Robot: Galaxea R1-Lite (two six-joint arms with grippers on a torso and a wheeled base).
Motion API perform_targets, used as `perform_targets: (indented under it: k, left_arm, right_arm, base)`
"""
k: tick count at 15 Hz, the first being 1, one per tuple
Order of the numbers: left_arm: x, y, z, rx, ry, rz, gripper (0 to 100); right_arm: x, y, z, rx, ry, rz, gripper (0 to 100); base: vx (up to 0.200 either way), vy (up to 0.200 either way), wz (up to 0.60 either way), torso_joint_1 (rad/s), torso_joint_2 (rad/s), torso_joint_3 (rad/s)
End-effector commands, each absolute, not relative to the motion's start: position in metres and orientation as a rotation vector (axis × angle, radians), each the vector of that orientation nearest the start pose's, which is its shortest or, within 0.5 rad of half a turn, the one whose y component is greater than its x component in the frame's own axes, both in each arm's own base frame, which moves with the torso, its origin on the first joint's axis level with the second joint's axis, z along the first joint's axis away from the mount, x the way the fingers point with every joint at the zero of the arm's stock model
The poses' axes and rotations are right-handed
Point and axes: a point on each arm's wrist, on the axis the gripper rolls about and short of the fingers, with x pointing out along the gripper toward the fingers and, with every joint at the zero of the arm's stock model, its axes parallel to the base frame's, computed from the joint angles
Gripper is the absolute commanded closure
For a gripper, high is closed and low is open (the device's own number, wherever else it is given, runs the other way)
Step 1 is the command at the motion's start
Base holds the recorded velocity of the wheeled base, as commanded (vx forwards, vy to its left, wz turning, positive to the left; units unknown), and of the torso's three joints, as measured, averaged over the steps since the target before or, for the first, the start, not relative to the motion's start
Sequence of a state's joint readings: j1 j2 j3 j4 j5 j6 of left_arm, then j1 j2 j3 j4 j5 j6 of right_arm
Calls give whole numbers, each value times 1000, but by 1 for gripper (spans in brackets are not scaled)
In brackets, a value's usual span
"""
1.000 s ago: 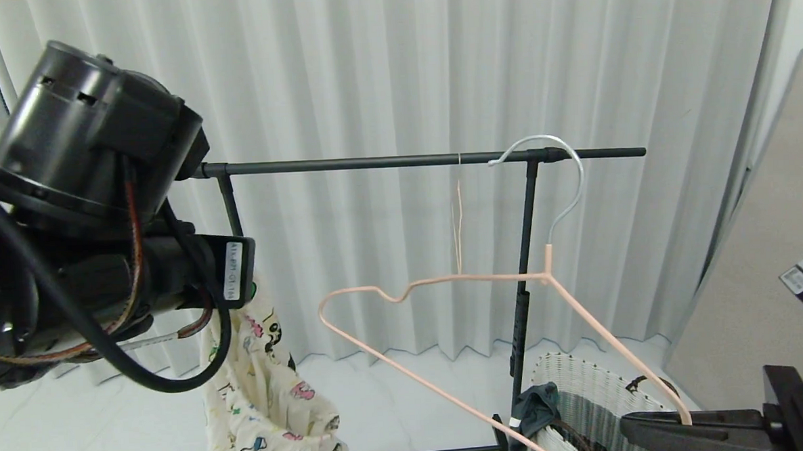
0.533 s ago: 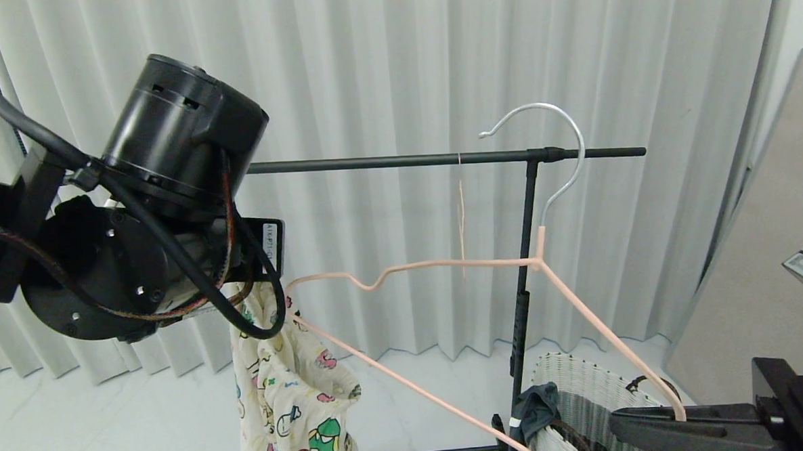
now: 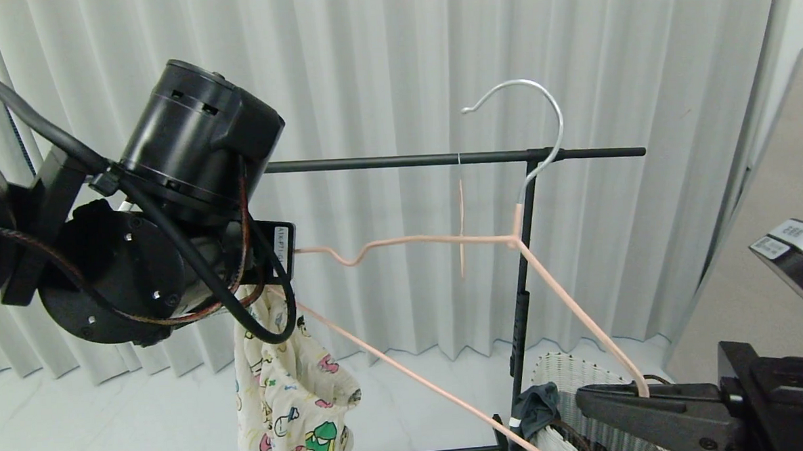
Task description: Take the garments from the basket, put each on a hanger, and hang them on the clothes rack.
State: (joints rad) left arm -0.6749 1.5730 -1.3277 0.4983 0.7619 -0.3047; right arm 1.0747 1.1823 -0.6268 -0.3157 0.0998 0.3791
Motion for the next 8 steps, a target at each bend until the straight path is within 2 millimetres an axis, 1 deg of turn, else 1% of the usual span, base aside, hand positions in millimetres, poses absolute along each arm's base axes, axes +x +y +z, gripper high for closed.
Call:
perform_targets:
  k: [1, 6, 8]
  left_arm:
    - [211, -150, 267, 191, 533, 163, 100]
    - [210, -150, 268, 193, 525, 172, 100]
    - [205, -151, 270, 172, 514, 159, 100]
  right_arm:
    - [90, 171, 215, 205, 462, 1099, 100]
    - [101, 191, 207, 212, 448, 1096, 100]
    - [106, 202, 201, 209, 446, 1081, 100]
  base:
    - [0, 0, 0, 0, 0, 0]
    - [0, 0, 0, 0, 0, 0]
    - [0, 0, 0, 0, 0, 0]
